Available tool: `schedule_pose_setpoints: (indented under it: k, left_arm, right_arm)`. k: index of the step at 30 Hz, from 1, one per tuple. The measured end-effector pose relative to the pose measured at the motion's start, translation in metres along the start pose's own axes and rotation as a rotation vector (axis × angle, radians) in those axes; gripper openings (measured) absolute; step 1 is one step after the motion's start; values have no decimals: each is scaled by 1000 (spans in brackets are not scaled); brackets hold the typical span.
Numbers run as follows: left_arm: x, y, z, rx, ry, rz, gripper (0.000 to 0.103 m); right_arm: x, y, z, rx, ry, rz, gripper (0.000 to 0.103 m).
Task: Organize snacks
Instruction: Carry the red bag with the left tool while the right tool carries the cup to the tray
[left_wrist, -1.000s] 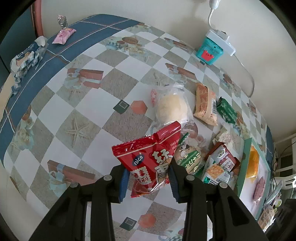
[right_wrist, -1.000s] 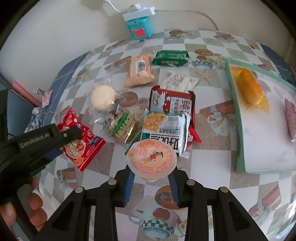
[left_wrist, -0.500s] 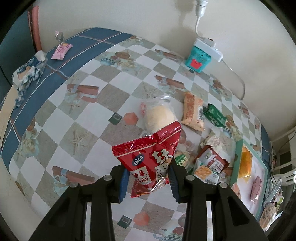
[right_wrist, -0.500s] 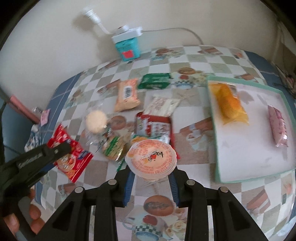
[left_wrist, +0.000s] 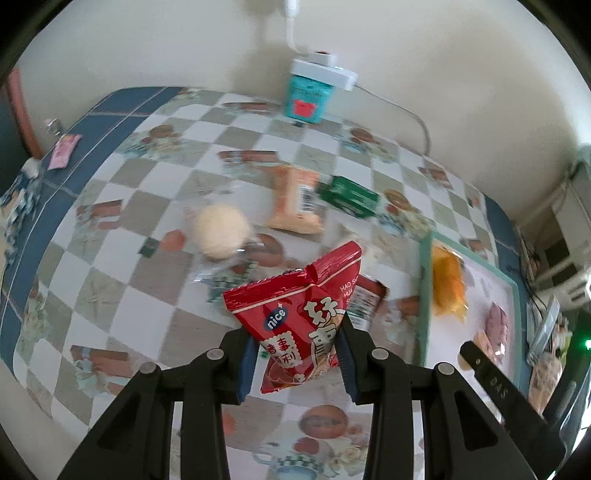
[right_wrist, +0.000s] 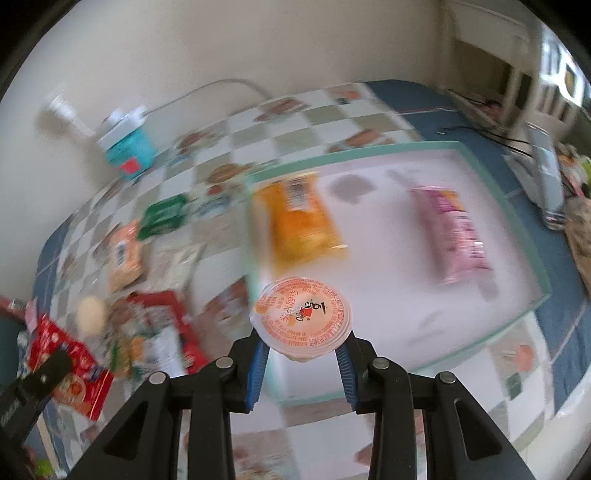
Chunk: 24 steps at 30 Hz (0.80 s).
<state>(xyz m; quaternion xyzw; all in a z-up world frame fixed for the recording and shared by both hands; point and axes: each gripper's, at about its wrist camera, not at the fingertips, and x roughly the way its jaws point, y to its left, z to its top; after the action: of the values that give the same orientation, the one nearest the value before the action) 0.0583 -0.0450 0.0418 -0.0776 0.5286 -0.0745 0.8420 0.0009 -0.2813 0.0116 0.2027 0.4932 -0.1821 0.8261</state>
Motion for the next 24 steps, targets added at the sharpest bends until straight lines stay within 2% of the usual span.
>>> schedule_pose_setpoints:
  k: [7, 15, 24]
  left_arm:
    - [7, -47, -8, 99, 29, -33, 40]
    - [18, -102, -21, 217, 58, -69, 40]
    - [35, -153, -34, 329, 79, -97, 40]
  right_arm:
    - [-1, -52, 14, 121, -18, -61, 37]
    - [-3, -117, 23, 253, -45, -188, 37]
    - [0, -160, 27, 355, -64, -259, 37]
